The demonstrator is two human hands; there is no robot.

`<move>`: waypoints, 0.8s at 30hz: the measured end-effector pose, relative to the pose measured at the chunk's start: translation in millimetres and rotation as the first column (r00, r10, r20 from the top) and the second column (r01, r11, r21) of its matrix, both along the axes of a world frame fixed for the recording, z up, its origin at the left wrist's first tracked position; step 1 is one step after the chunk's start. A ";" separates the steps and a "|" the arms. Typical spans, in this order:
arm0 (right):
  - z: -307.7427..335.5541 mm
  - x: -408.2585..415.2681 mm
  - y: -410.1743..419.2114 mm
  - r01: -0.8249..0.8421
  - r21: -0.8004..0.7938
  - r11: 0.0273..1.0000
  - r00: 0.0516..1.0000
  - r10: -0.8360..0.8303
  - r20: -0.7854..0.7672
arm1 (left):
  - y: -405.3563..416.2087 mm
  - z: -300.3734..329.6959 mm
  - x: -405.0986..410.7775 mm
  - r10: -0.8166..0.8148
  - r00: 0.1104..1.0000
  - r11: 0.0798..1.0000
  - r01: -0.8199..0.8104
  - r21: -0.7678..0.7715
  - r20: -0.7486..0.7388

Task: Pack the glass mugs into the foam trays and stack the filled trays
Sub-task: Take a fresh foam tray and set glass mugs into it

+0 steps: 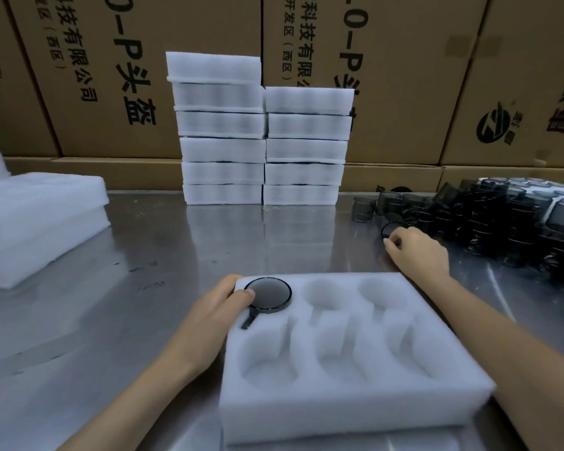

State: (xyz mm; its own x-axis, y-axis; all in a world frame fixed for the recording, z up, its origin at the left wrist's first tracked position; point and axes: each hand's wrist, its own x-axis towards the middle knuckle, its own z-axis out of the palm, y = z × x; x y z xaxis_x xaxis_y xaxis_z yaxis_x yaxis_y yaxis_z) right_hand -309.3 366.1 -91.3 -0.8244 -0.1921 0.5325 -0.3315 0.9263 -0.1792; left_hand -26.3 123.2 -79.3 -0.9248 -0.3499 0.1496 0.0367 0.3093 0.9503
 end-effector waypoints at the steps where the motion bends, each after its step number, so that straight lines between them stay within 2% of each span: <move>1: -0.7 1.5 0.4 -0.007 -0.005 1.000 1.000 0.007 -0.001 | 0.3 0.5 0.4 0.002 1.000 1.000 -0.002 -0.005 0.003; 3: -2.2 3.2 1.2 -0.046 -0.013 0.999 0.999 0.046 0.022 | 0.7 1.2 0.7 0.008 1.000 1.000 -0.008 -0.015 0.008; 6: -3.1 0.6 0.6 -0.103 0.028 0.994 0.983 0.098 0.155 | 0.9 1.1 0.7 0.016 1.000 1.000 -0.015 -0.017 0.012; 9: -2.4 -5.9 -1.1 -0.091 0.126 0.988 0.940 0.043 0.338 | 1.2 1.3 0.2 0.012 1.000 1.000 -0.012 -0.018 0.014; 11: -3.1 -8.4 -1.1 -0.088 0.155 0.984 0.923 0.022 0.385 | 1.3 1.5 -0.6 0.009 1.000 1.000 -0.009 -0.018 0.011; 13: -3.8 -6.3 -0.6 -0.088 0.101 0.991 0.938 0.048 0.344 | 0.9 1.5 -0.9 0.009 1.000 1.000 -0.009 -0.010 0.009; 16: -3.2 5.2 0.6 -0.074 0.005 0.997 0.987 0.073 0.140 | 0.1 1.2 -0.7 0.005 1.000 1.000 -0.005 -0.009 0.010; 19: -1.7 18.6 3.9 -0.073 -0.060 0.996 0.997 0.074 0.009 | -0.3 0.9 -0.6 0.000 1.000 1.000 0.000 -0.016 0.007; 22: 0.4 36.3 6.4 -0.080 -0.135 0.988 0.994 0.068 -0.087 | -1.3 1.4 0.4 -0.009 1.000 1.000 0.010 -0.006 0.018; 24: 3.3 50.1 7.8 -0.080 -0.189 0.979 0.993 0.062 -0.097 | -1.9 2.1 0.3 -0.013 1.000 1.000 0.013 -0.001 0.026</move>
